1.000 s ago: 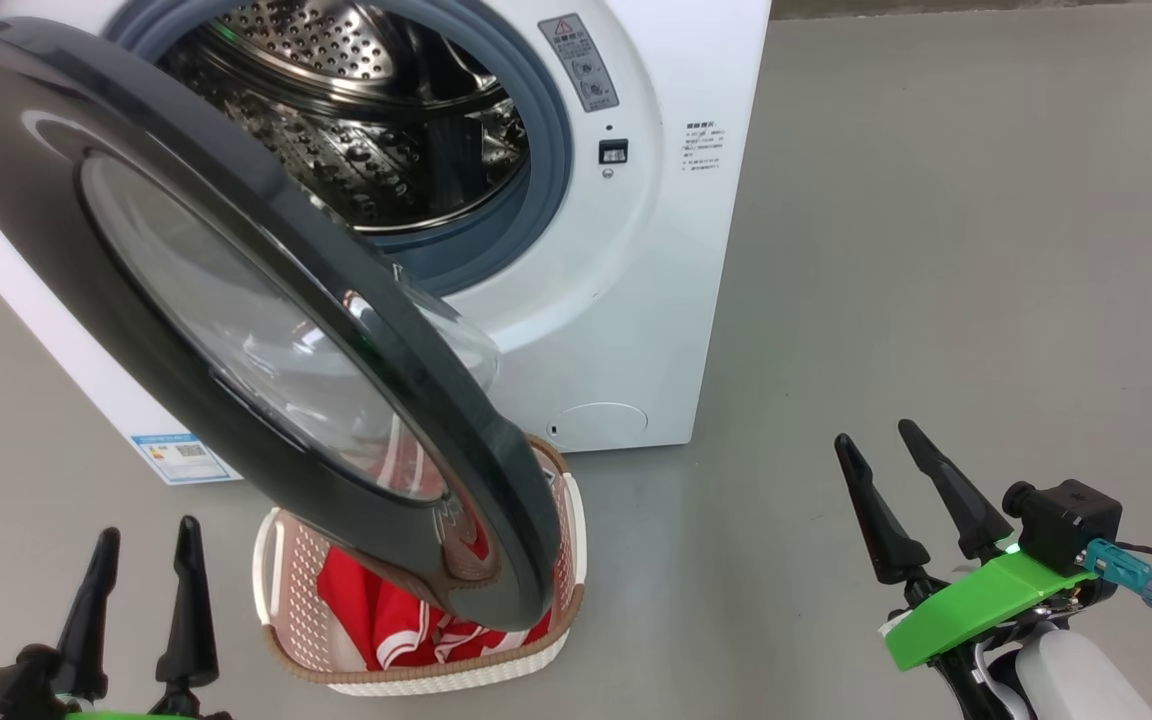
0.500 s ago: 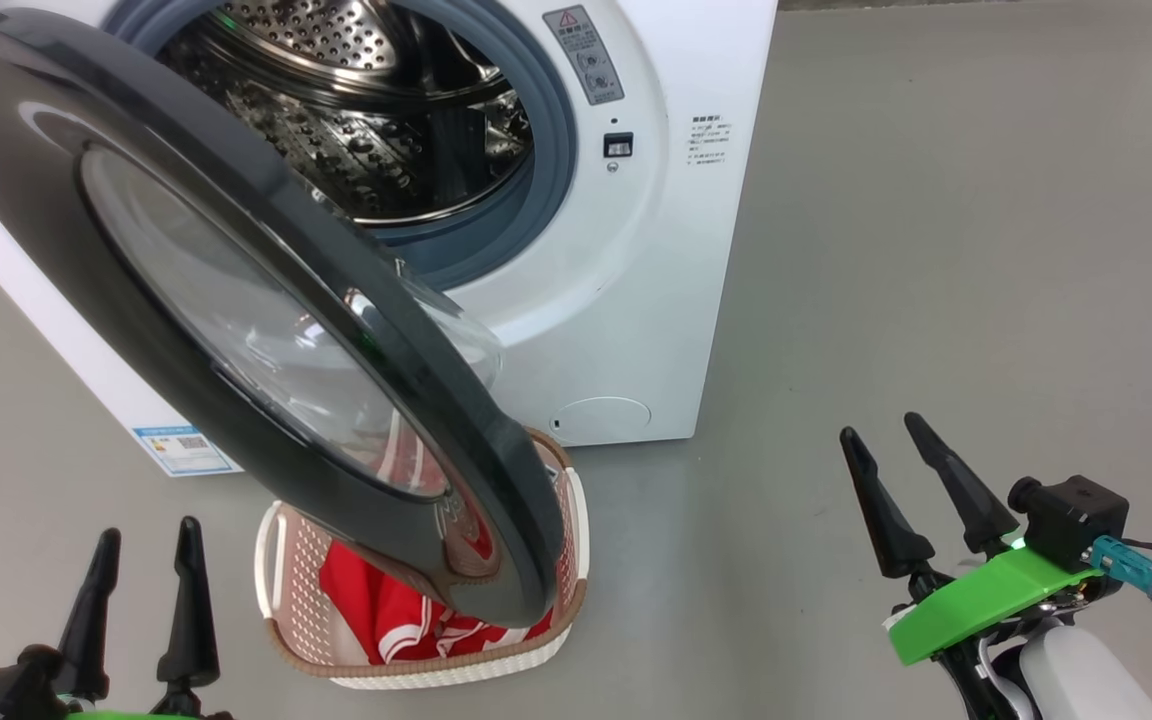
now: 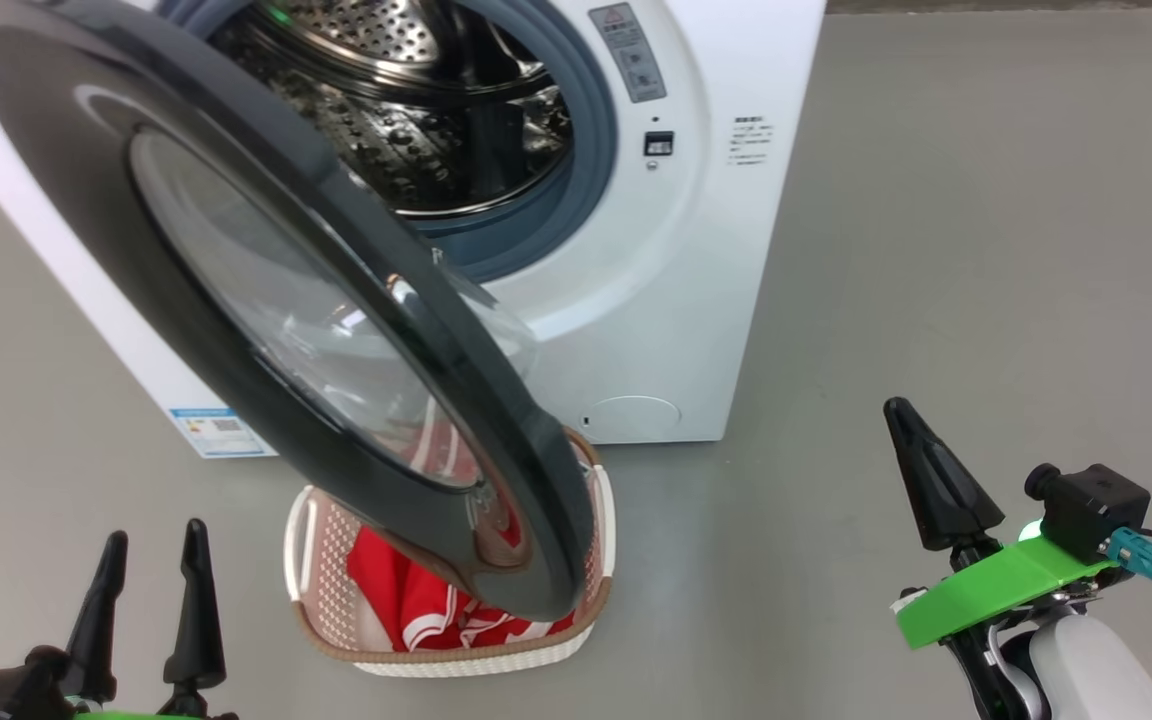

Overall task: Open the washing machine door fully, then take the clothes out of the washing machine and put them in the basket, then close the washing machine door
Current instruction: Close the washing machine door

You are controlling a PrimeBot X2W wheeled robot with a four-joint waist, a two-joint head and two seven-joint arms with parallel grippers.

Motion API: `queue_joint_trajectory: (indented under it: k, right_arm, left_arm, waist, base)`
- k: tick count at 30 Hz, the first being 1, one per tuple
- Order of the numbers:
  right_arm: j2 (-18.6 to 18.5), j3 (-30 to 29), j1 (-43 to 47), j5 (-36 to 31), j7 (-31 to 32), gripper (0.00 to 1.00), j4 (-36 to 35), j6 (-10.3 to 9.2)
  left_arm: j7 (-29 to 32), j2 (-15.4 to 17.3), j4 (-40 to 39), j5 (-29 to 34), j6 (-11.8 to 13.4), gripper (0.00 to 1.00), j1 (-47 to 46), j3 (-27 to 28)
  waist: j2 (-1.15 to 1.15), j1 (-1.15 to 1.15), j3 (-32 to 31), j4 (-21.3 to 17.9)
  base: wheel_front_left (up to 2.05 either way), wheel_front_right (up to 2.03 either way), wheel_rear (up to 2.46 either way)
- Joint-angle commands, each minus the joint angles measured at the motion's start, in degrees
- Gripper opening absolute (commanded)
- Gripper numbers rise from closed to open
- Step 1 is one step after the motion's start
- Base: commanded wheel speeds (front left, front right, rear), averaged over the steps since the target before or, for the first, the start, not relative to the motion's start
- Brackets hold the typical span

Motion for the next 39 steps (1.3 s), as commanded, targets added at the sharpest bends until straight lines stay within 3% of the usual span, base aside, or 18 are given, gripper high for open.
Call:
queue_joint_trajectory:
  k: [1, 11, 23, 32, 39]
  right_arm:
    - [-0.01, 0.79, -1.58, -0.33, -0.28, 0.0, -1.81, 0.09]
    - [0.63, 1.5, -2.86, 1.21, -0.28, 0.0, -7.29, 0.09]
    - [1.96, 5.28, -4.96, 6.37, -0.28, 0.0, -22.31, 0.09]
    - [-1.23, 16.17, -6.0, 9.96, -0.28, 0.0, -32.53, 0.09]
    - [-4.42, 25.69, -6.4, 7.61, -0.28, 0.0, -31.44, 0.09]
  left_arm:
    - [-0.69, 0.77, -0.97, 0.56, -0.43, 1.0, -2.37, 1.95]
    - [-0.7, 0.27, -0.22, 0.69, -0.66, 1.0, -2.21, 1.55]
    - [-0.7, -0.28, 0.34, 0.75, -0.85, 1.0, -1.77, 1.07]
    - [-0.7, -0.76, 1.15, 0.87, -1.16, 1.0, -2.19, 0.4]
    - [-0.7, -1.03, 1.8, 0.96, -1.33, 1.0, -2.16, 0.06]
  waist:
    - [0.0, 0.0, -0.08, 0.84]
    - [0.0, 0.0, -0.95, 5.33]
    - [0.0, 0.0, -1.54, 8.07]
    - [0.0, 0.0, -1.27, 9.73]
    - [0.0, 0.0, -1.5, 10.99]
  base:
    - [0.0, 0.0, 0.0]
    - [0.0, 0.0, 0.0]
    - [0.0, 0.0, 0.0]
    - [0.0, 0.0, 0.0]
    - [0.0, 0.0, 0.0]
